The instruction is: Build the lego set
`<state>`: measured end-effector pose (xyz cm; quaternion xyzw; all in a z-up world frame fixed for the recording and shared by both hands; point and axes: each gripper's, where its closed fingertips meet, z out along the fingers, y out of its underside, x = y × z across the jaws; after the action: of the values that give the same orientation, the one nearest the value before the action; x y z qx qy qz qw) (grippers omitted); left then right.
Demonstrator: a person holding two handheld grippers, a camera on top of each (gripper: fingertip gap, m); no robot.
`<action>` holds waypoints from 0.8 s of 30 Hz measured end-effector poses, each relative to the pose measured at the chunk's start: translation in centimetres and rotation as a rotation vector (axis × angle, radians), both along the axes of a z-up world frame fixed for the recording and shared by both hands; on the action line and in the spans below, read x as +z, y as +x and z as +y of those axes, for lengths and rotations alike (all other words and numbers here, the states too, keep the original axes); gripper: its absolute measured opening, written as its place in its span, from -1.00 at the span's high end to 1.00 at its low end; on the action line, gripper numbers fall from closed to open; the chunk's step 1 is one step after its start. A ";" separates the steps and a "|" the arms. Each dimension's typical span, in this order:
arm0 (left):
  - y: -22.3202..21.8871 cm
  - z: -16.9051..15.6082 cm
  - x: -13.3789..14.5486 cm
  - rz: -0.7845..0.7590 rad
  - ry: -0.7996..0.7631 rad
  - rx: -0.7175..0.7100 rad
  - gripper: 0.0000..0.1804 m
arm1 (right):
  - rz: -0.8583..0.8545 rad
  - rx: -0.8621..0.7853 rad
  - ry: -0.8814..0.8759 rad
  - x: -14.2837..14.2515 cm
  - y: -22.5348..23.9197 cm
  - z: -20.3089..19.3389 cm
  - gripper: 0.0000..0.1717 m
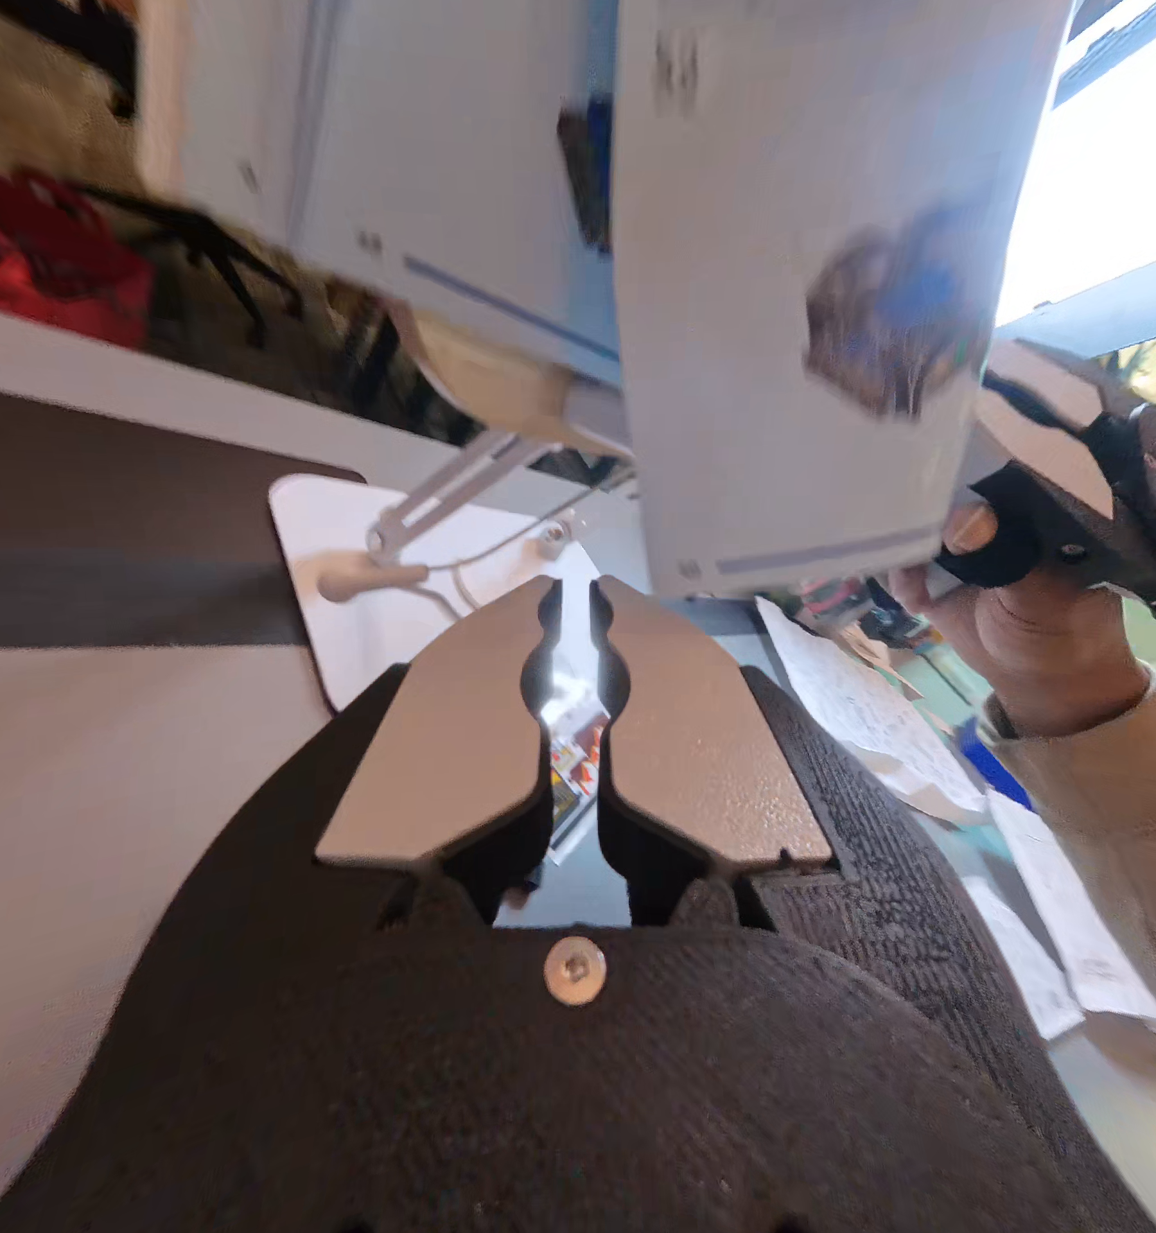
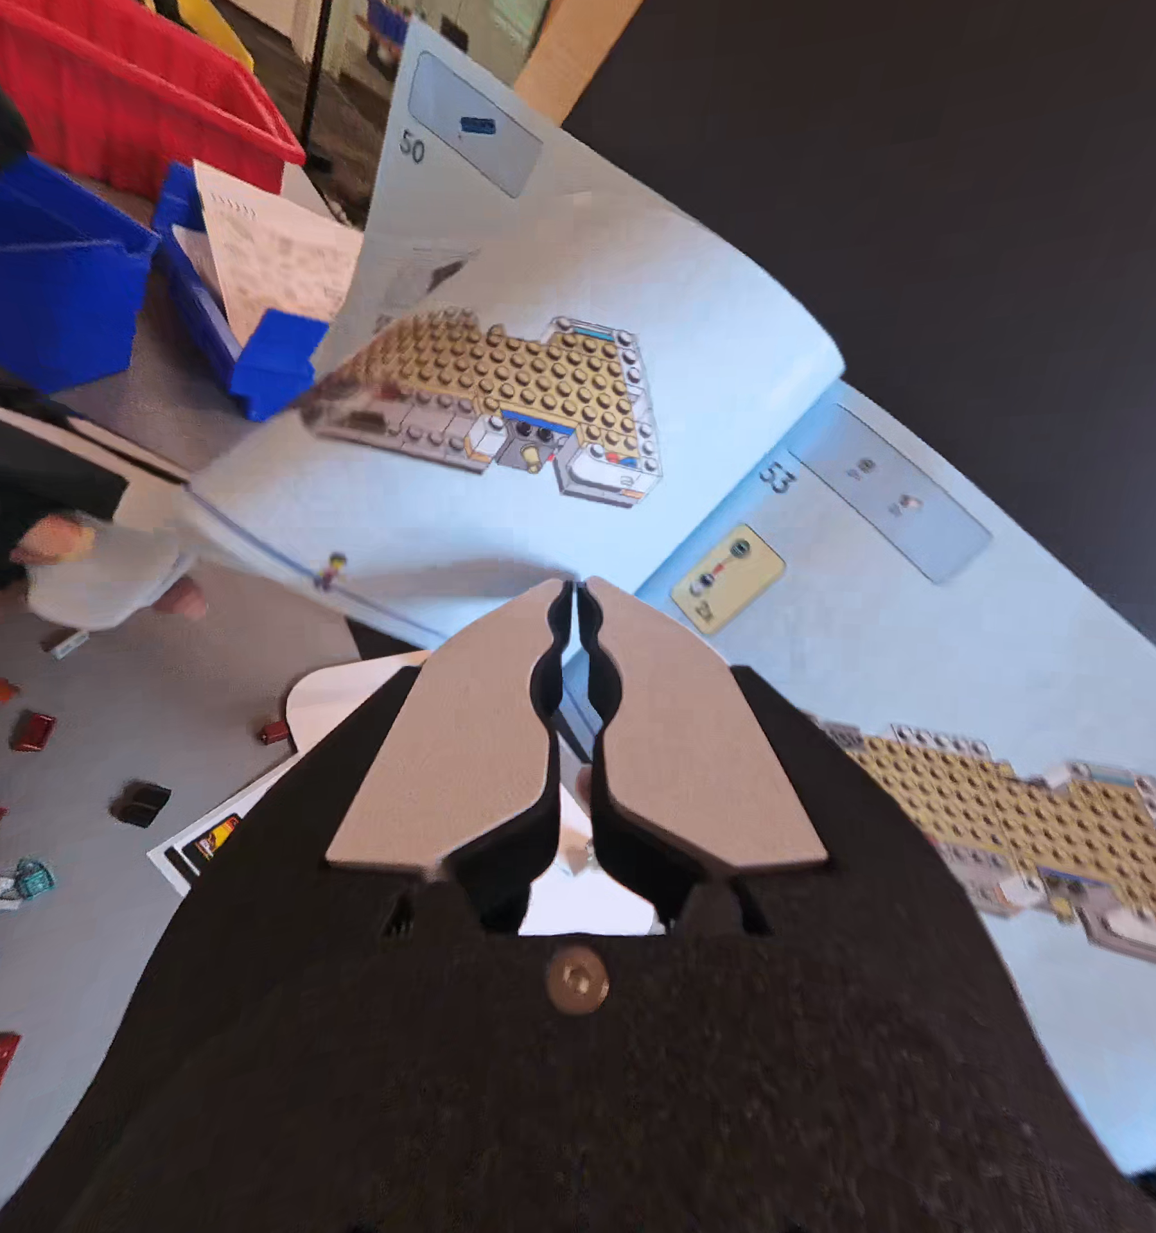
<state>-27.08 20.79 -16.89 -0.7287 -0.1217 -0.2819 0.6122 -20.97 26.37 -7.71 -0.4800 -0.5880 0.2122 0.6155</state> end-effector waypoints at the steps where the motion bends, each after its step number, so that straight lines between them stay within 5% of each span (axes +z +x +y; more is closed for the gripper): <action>1: 0.9 0.2 -0.7 -0.043 -0.029 -0.036 0.88 | -0.022 -0.008 0.016 0.0 -0.6 -0.1 0.96; 4: 3.2 0.6 -1.5 -0.149 -0.052 -0.137 0.70 | -0.090 -0.045 0.044 -0.3 -1.9 0.1 0.96; 8: 2.9 1.7 -0.1 -0.336 0.022 -0.117 0.44 | -0.145 -0.076 0.089 -0.5 -2.6 0.0 0.96; 12: 0.5 2.6 1.3 -0.597 0.150 -0.053 0.38 | -0.199 -0.098 0.119 -0.8 -3.0 -0.1 0.96; 16: -0.7 2.7 1.9 -0.689 0.222 -0.048 0.54 | -0.226 -0.112 0.125 -1.0 -3.1 0.0 0.96; 19: -1.8 1.8 3.4 -0.685 0.313 0.012 0.94 | -0.228 -0.127 0.115 -1.1 -3.2 0.2 0.98; 24: -2.2 1.4 3.4 -0.731 0.329 0.061 0.96 | -0.253 -0.143 0.122 -1.4 -3.6 0.2 1.00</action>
<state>-29.33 22.15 -13.45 -0.4689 -0.3062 -0.5199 0.6451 -24.60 26.54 -9.16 -0.5053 -0.6369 0.0694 0.5781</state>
